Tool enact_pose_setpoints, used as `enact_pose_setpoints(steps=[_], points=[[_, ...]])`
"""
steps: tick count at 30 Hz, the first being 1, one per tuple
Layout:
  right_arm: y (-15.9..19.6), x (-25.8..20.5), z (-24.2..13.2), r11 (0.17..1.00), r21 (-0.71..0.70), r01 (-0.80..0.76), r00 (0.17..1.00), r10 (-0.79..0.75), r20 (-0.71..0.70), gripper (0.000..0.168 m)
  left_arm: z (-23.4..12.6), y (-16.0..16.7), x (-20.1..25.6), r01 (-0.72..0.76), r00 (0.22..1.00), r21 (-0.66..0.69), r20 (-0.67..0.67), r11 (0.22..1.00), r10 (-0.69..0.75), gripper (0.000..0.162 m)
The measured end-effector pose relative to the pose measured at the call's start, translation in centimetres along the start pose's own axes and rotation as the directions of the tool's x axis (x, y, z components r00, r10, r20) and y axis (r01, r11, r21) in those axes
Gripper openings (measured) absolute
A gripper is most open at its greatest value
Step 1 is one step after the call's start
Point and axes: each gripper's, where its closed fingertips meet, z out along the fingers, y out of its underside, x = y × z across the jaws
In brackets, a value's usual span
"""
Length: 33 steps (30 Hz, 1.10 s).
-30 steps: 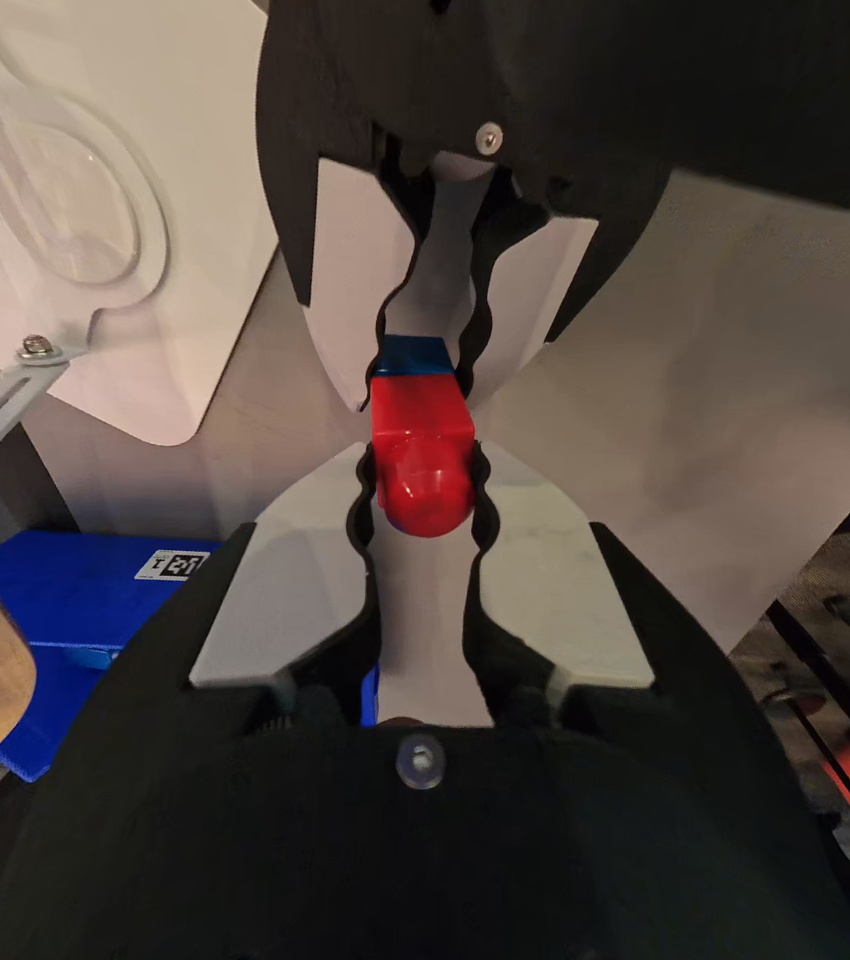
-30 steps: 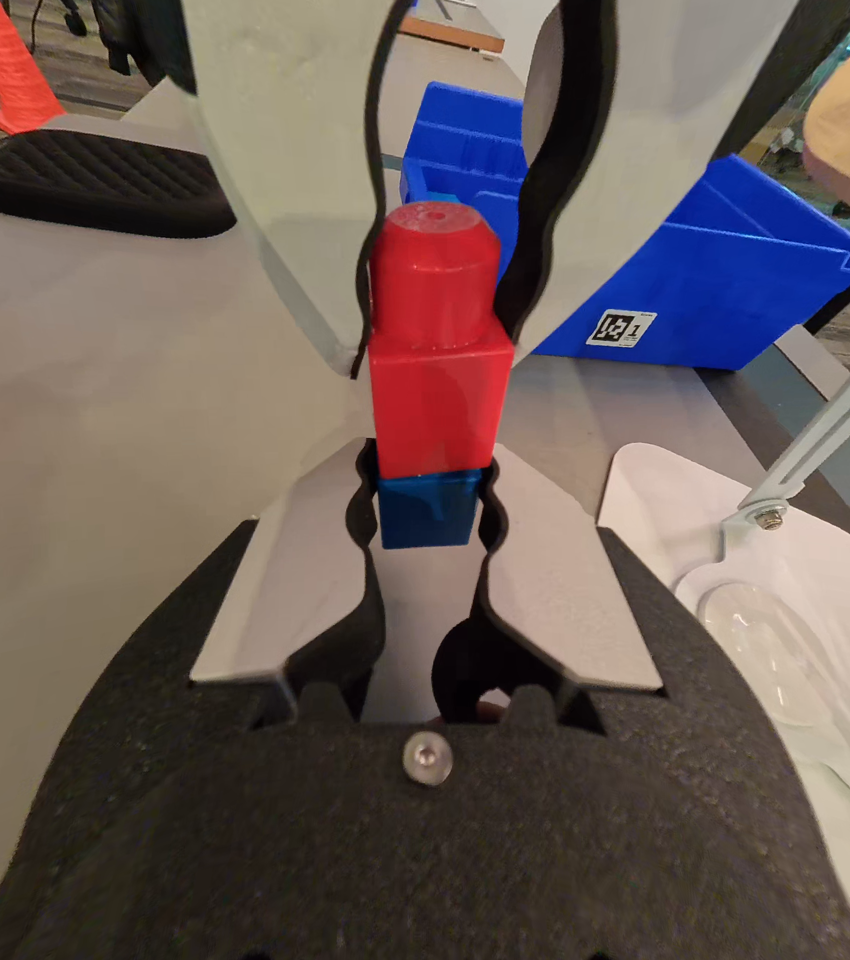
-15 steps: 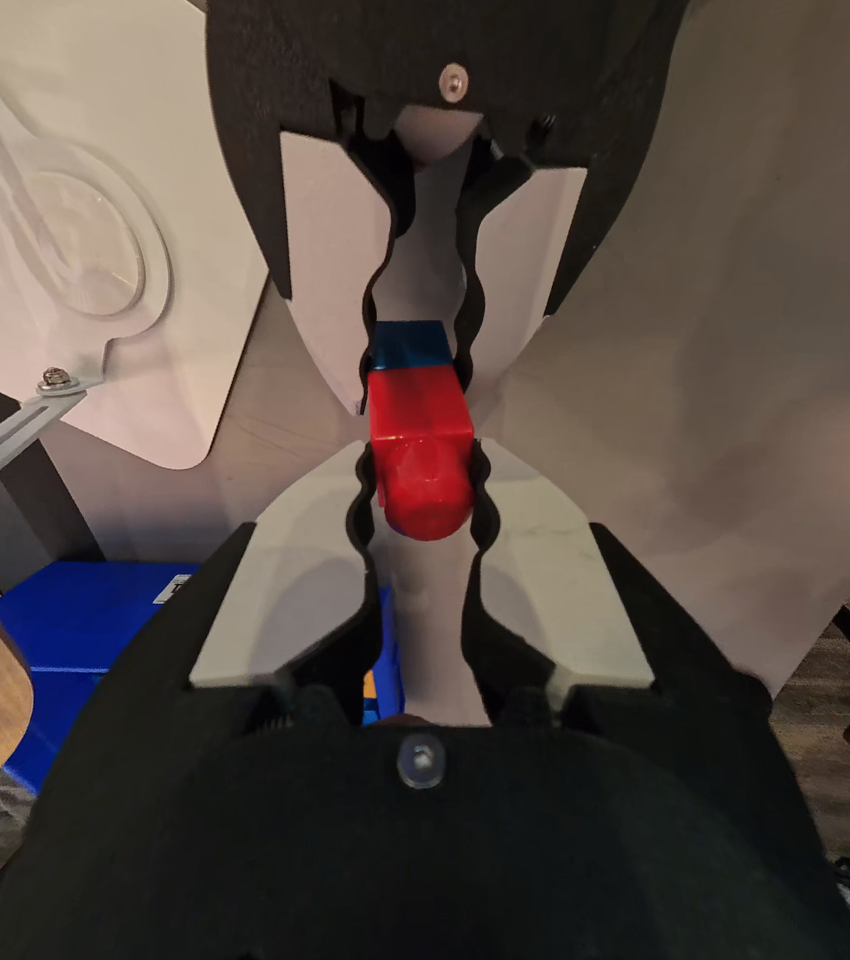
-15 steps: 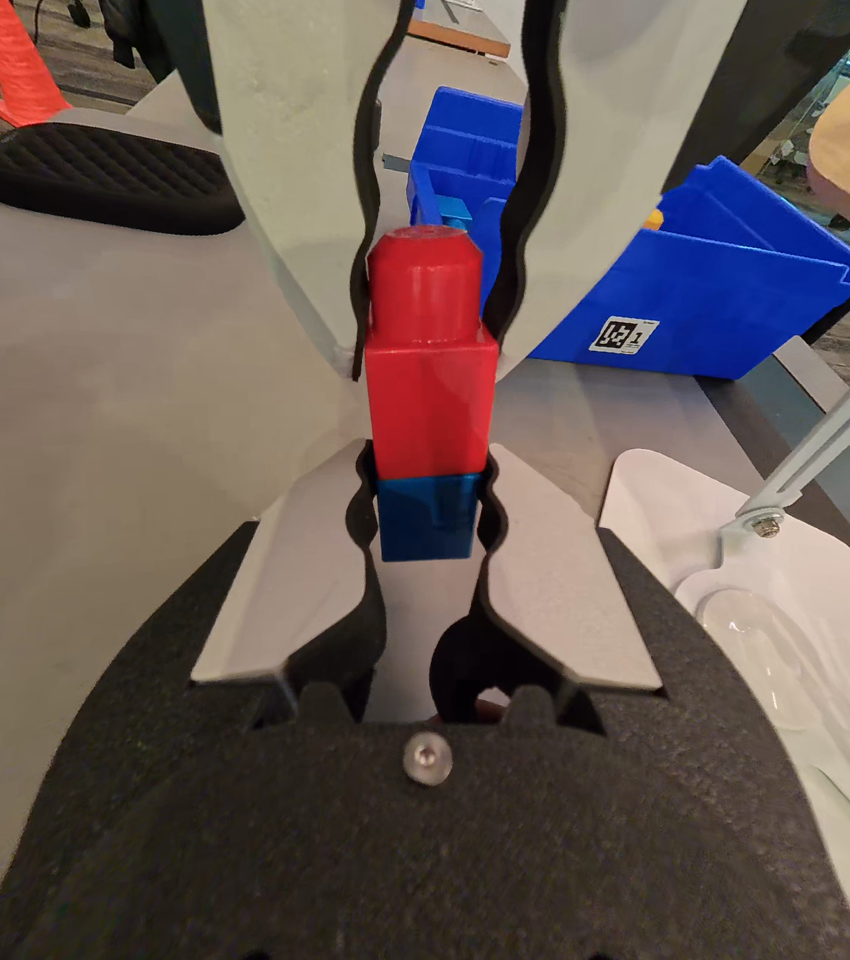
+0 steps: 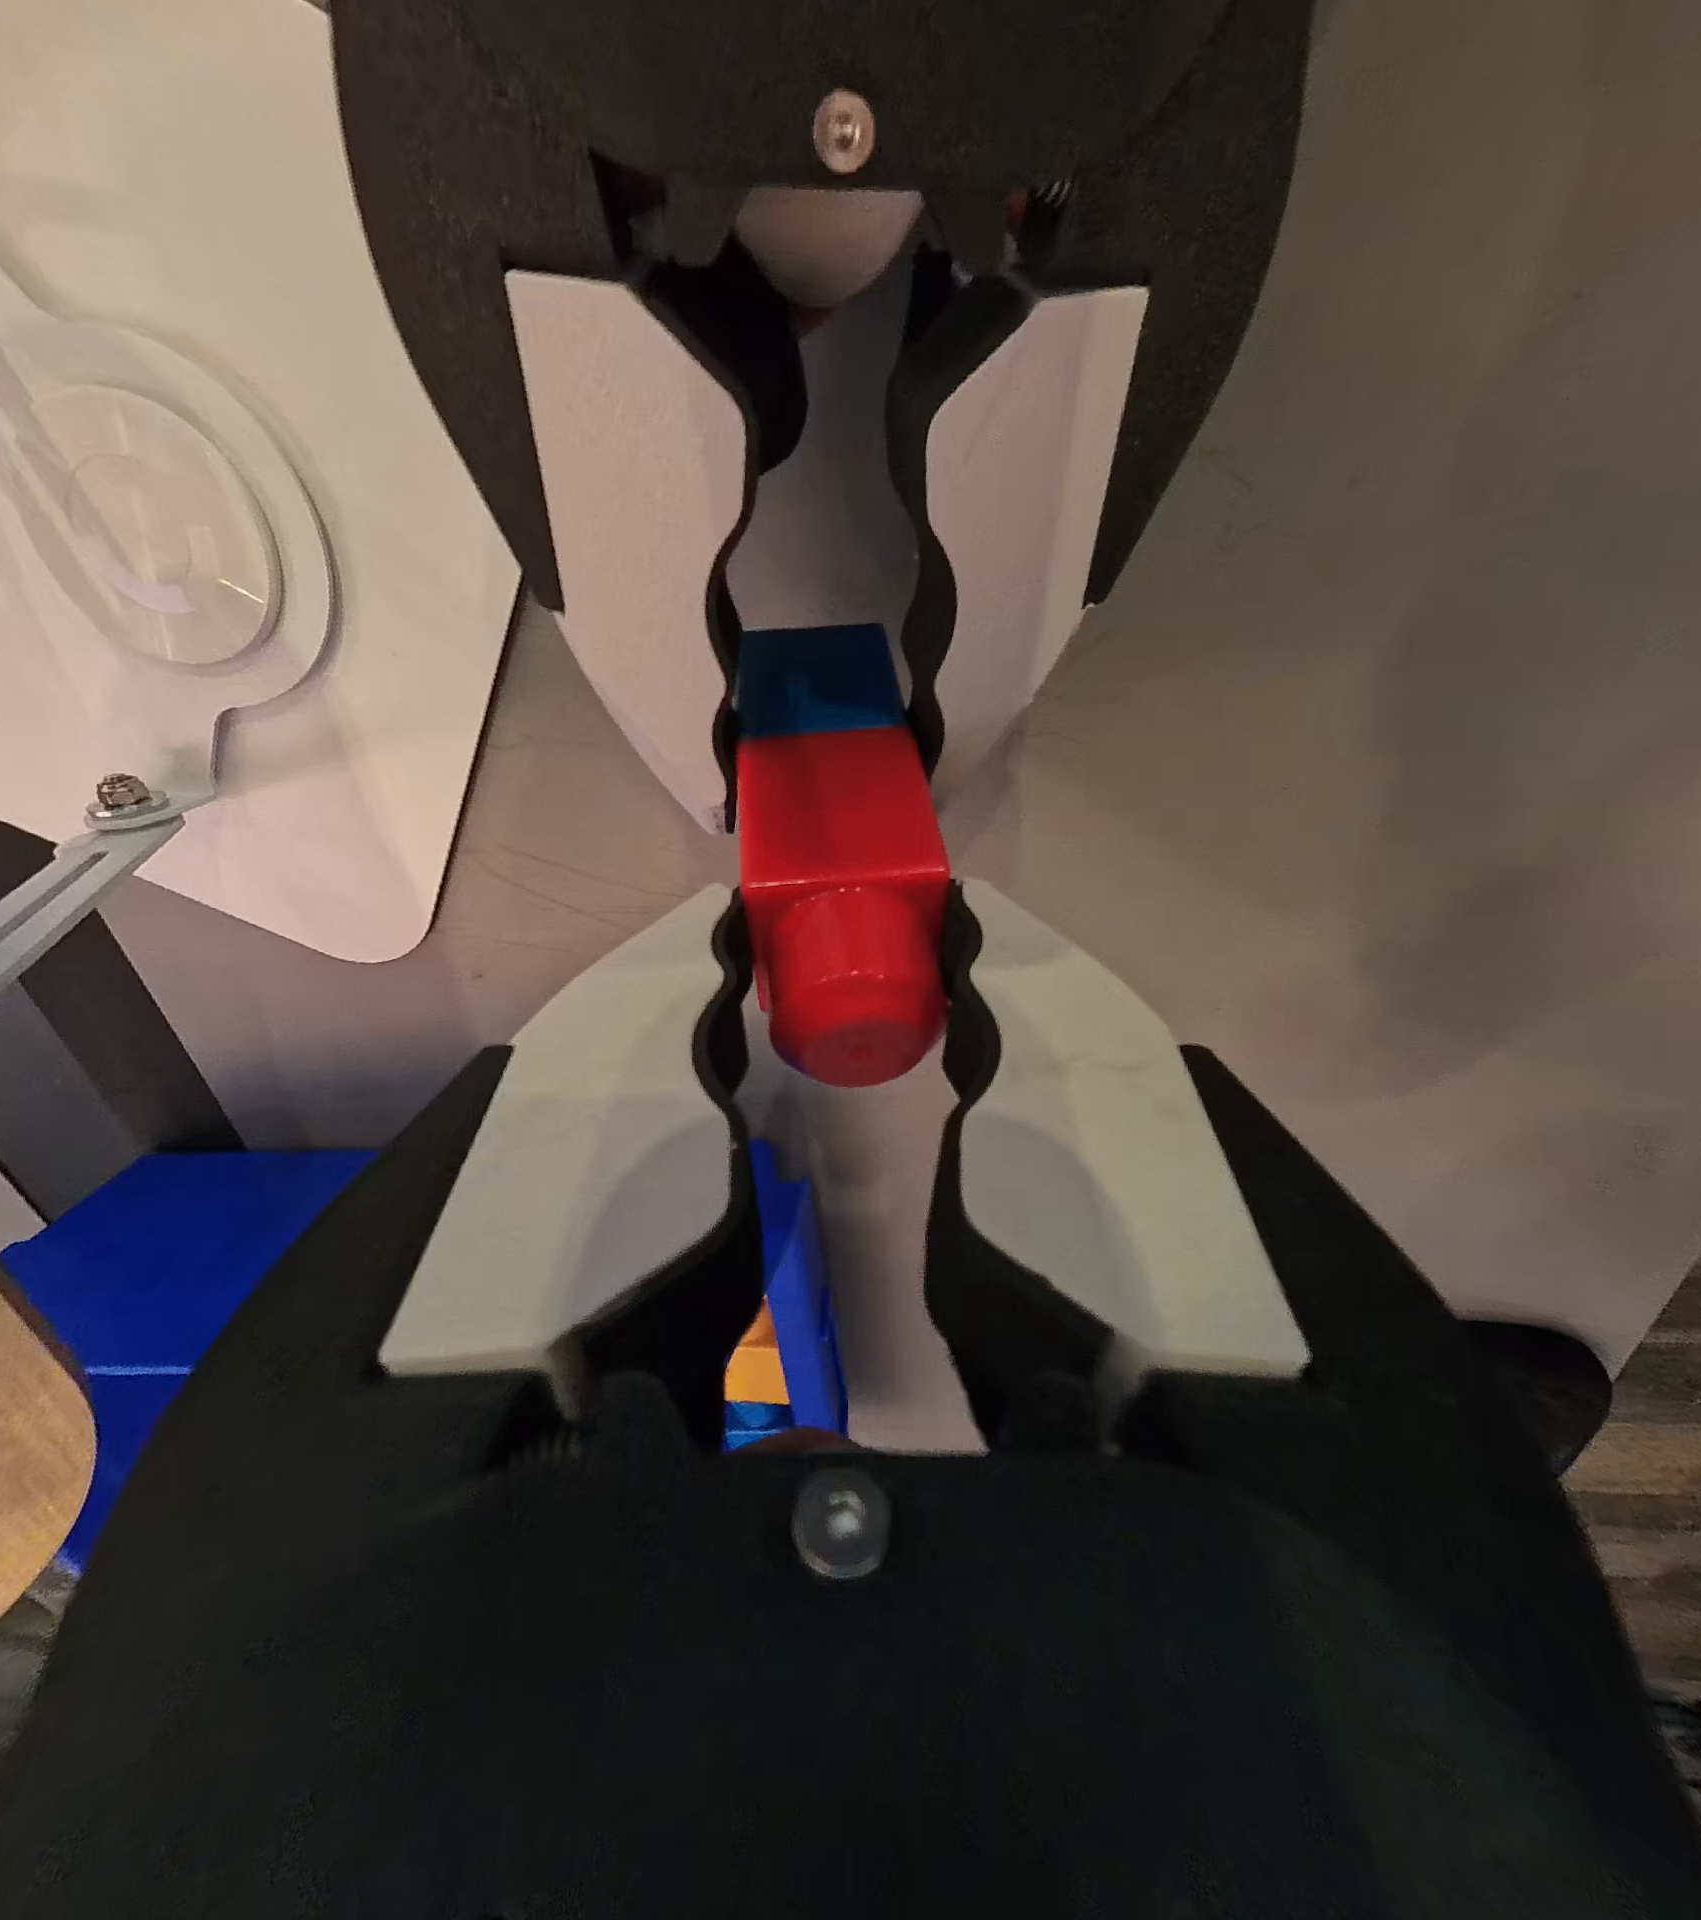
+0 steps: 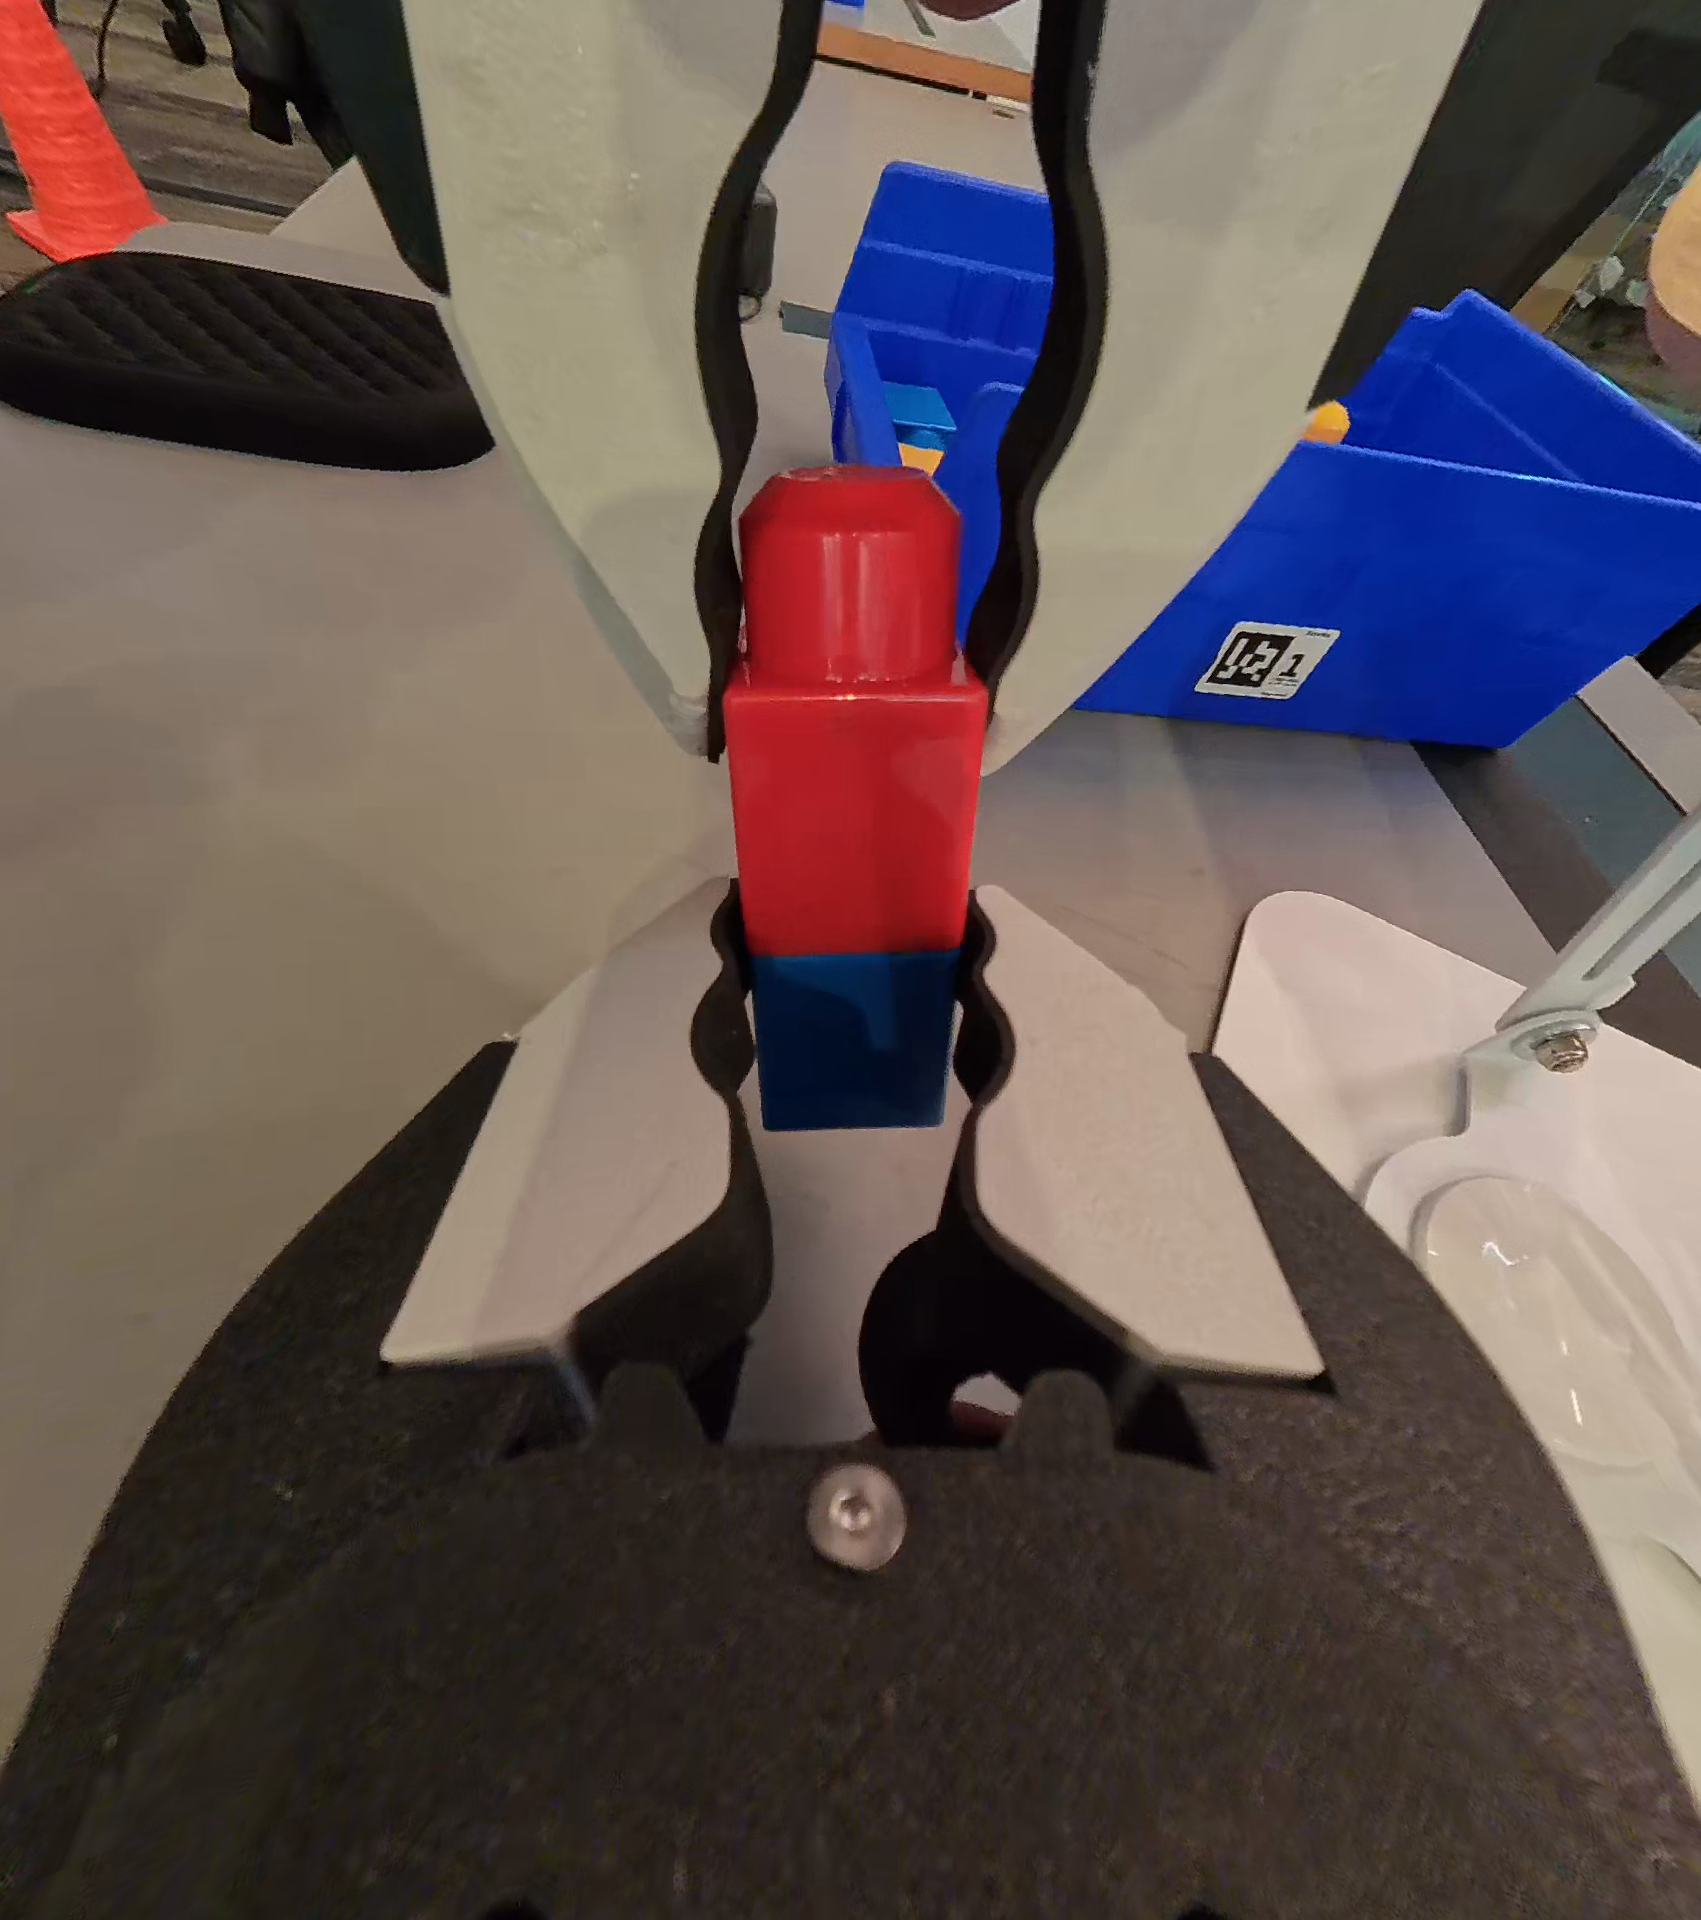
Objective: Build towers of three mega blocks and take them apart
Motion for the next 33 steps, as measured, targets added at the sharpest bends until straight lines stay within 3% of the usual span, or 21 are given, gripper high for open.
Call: enact_pose_setpoints(steps=[4,9,17,33], points=[[-0.7,0.0,-0.3,0.997,0.051,-0.059,0.998,0.057,0.034,0.036,-0.6,-0.4,-0.5,0.043,0.999,0.066,0.016,0.997,-0.044,0.035],[-0.9,-0.2,-0.3,0.989,0.077,-0.125,0.989,0.118,0.089,0.036,-0.9,-0.7,-0.8,0.127,0.991,0.167,0.022,0.978,-0.132,0.053],[-1.7,0.0,-1.0,0.954,0.142,-0.264,0.952,0.234,0.196,0.036,-1.8,-2.6,-1.3,0.287,0.956,0.455,-0.089,0.843,-0.278,0.043],[-2.5,-0.1,-1.4,0.924,0.182,-0.337,0.916,0.278,0.289,0.044,-2.4,-3.0,-1.7,0.372,0.927,0.528,-0.171,0.763,-0.334,0.037]])
